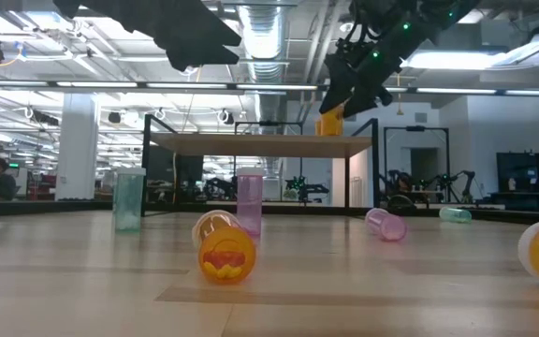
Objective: Pick and place medicine bottles onto shelf by color
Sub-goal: Put the large orange pill bottle on the shelf aligned with the other large orange pill bottle, then put the bottom middle small blue pill bottle on the shelf
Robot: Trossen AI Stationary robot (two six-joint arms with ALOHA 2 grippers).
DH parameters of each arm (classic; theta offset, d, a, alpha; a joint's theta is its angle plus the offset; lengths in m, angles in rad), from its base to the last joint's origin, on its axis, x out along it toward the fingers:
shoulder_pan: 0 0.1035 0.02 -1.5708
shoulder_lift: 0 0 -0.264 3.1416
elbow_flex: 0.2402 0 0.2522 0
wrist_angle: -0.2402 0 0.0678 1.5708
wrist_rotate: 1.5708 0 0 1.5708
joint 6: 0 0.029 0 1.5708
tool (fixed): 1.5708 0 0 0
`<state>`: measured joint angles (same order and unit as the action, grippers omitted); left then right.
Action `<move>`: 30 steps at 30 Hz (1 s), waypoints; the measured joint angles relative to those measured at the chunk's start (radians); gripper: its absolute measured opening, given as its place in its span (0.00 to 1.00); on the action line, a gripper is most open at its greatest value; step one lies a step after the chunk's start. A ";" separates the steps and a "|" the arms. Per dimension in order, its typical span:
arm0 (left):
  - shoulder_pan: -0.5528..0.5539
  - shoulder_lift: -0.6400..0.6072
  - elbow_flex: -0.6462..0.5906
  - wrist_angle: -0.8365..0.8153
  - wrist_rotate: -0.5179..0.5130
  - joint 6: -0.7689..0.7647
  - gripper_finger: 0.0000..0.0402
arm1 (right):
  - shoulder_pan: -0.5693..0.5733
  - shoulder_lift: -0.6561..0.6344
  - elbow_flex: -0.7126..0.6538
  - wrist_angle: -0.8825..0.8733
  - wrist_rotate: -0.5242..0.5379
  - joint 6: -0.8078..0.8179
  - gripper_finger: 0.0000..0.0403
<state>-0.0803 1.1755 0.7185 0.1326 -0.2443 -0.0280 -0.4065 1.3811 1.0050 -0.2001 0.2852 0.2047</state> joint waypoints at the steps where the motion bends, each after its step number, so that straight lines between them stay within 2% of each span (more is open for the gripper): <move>1: 0.000 0.000 0.000 0.000 0.000 0.000 0.63 | 0.000 0.000 0.000 0.000 0.000 0.000 0.82; 7: 0.000 0.000 0.000 0.000 -0.001 -0.003 0.63 | 0.000 -0.006 0.000 -0.007 -0.002 -0.030 0.98; 12: 0.000 0.000 0.000 -0.002 -0.004 0.001 0.63 | 0.001 -0.060 0.050 -0.074 -0.002 -0.089 0.95; 17: 0.000 -0.007 0.002 -0.050 -0.084 0.036 0.63 | 0.038 -0.139 0.144 -0.196 -0.002 -0.082 0.93; 21: -0.002 -0.098 0.036 -0.290 -0.109 0.024 0.63 | 0.102 -0.228 0.163 -0.304 -0.002 -0.081 0.93; 24: -0.023 -0.205 0.041 -0.379 -0.142 -0.025 0.63 | 0.169 -0.294 0.135 -0.377 0.001 -0.041 0.94; 30: -0.079 -0.392 -0.034 -0.461 -0.354 -0.099 0.63 | 0.322 -0.377 0.046 -0.503 0.002 0.108 0.94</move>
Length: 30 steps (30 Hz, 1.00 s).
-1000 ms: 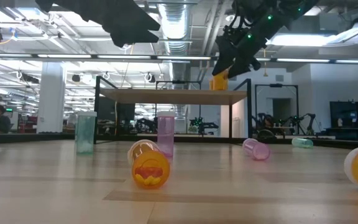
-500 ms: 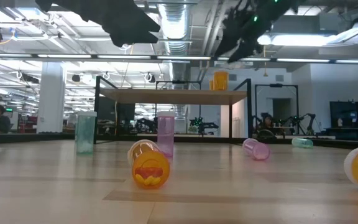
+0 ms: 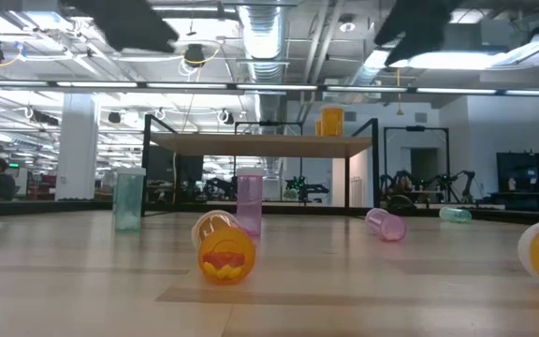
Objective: Pick and place medicine bottles onto shelf by color
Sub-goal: Put the bottom middle small blue pill bottle on the shelf
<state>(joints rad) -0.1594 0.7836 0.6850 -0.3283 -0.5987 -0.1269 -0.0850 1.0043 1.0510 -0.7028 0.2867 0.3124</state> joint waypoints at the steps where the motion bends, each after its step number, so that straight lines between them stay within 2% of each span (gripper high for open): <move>1: -0.004 -0.022 -0.015 -0.006 -0.025 -0.015 0.63 | 0.027 -0.011 -0.021 -0.003 0.000 0.024 0.94; 7: -0.003 -0.107 -0.067 0.005 -0.093 -0.070 0.63 | 0.169 -0.037 -0.161 0.025 0.034 0.065 0.94; 10: -0.003 -0.110 -0.069 0.004 -0.097 -0.065 0.63 | 0.223 -0.033 -0.248 0.150 0.050 0.120 0.94; 14: -0.003 -0.096 -0.069 0.008 -0.121 -0.058 0.63 | 0.277 0.017 -0.359 0.399 0.050 0.181 0.94; 19: -0.002 -0.065 -0.068 0.035 -0.151 -0.057 0.63 | 0.327 0.164 -0.440 0.733 0.053 0.189 0.94; 24: 0.008 -0.023 -0.068 0.033 -0.148 -0.042 0.63 | 0.345 0.358 -0.440 1.003 0.053 0.187 0.94; 30: 0.027 0.029 -0.069 0.032 -0.132 -0.040 0.63 | 0.326 0.547 -0.439 1.166 0.052 0.185 0.94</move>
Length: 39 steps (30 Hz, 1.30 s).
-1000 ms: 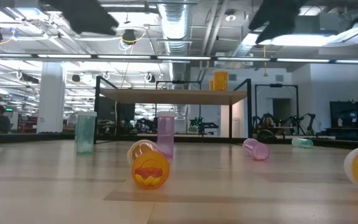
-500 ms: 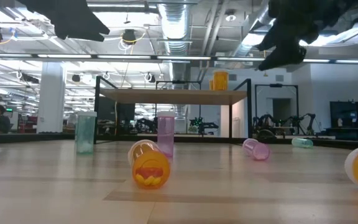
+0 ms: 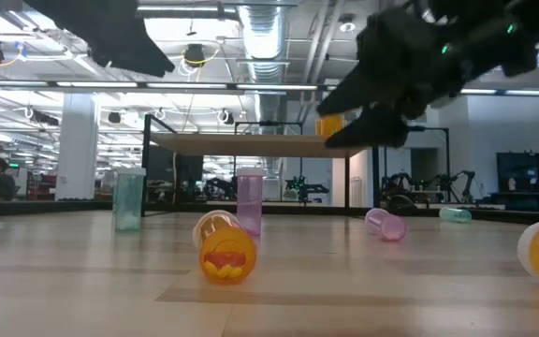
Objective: Pick and place medicine bottles onto shelf by color
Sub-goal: Put the bottom middle small blue pill bottle on the shelf
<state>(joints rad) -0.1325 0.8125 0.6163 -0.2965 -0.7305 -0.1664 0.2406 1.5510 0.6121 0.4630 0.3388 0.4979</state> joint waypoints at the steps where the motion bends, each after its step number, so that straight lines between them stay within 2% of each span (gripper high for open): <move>1: 0.002 0.008 0.001 0.007 0.026 -0.004 0.63 | -0.007 0.025 0.000 -0.001 0.000 0.000 0.94; 3: 0.003 0.025 0.013 0.001 0.101 -0.020 0.63 | -0.018 0.072 0.007 -0.011 0.000 0.018 0.94; 7: -0.043 0.071 0.094 0.091 0.267 -0.014 0.63 | -0.048 0.146 0.041 -0.007 -0.035 0.081 0.94; 9: -0.085 0.103 0.120 0.101 0.276 0.019 0.63 | -0.065 0.162 0.054 -0.010 -0.092 0.052 0.94; 12: -0.129 0.145 0.131 0.102 0.238 0.059 0.63 | -0.084 0.172 0.071 -0.014 -0.164 0.047 0.94; 16: -0.140 0.206 0.134 0.110 0.213 0.068 0.63 | -0.099 0.171 0.077 -0.017 -0.189 0.047 0.94; 19: -0.138 0.262 0.153 0.142 0.237 0.023 0.63 | -0.099 0.171 0.077 0.007 -0.204 0.095 0.93; 21: -0.144 0.309 0.201 0.146 0.285 0.023 0.63 | -0.099 0.168 0.086 0.038 -0.251 0.116 0.92; 25: -0.183 0.400 0.302 0.087 0.311 0.070 0.63 | -0.091 0.111 0.114 0.058 -0.374 0.077 0.91; 28: -0.212 0.461 0.368 0.009 0.275 0.077 0.63 | -0.072 0.047 0.125 0.041 -0.390 0.040 0.91; 32: -0.229 0.532 0.437 -0.089 0.254 0.076 0.63 | -0.055 -0.103 0.124 -0.039 -0.392 -0.018 0.90; 36: -0.224 0.583 0.495 -0.218 0.282 0.081 0.63 | -0.010 -0.271 0.124 -0.094 -0.300 -0.156 0.90; 39: -0.217 0.613 0.505 -0.335 0.317 0.031 0.63 | 0.055 -0.381 0.123 -0.109 -0.152 -0.272 0.90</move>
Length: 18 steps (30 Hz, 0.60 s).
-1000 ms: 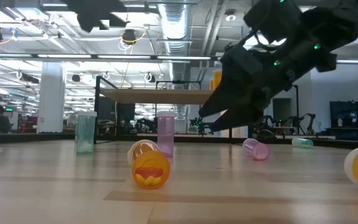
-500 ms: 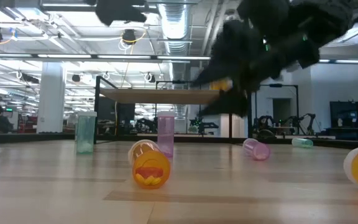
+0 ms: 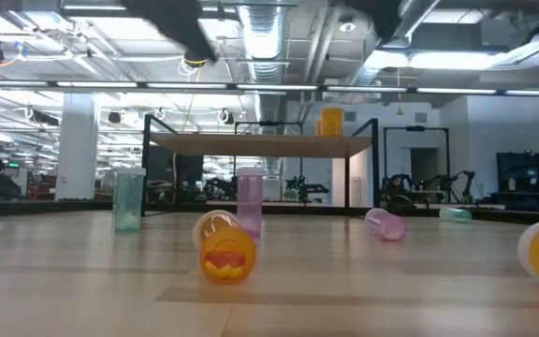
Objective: Pick and place medicine bottles onto shelf by color
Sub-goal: Put the bottom middle small blue pill bottle on the shelf
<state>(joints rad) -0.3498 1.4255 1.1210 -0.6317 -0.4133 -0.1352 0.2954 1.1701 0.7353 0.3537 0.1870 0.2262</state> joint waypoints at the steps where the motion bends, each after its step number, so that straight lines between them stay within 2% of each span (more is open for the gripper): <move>1: 0.001 0.004 -0.001 -0.047 0.010 -0.026 0.63 | 0.024 -0.020 0.003 0.009 0.062 -0.034 0.90; 4: 0.001 0.017 -0.018 -0.124 0.046 -0.097 0.63 | 0.094 -0.057 0.000 0.004 0.245 -0.115 0.90; 7: -0.004 0.018 -0.072 -0.127 0.065 -0.135 0.63 | 0.139 -0.055 0.000 -0.006 0.353 -0.138 0.90; 12: 0.002 0.018 -0.158 -0.087 0.127 -0.143 0.63 | 0.165 -0.016 -0.001 -0.007 0.369 -0.132 0.90; 18: 0.009 0.017 -0.169 -0.067 0.146 -0.155 0.63 | 0.145 0.016 0.000 0.006 0.384 -0.117 0.90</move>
<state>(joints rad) -0.3405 1.4425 0.9524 -0.6983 -0.2674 -0.2898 0.4407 1.1858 0.7349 0.3594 0.5709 0.1091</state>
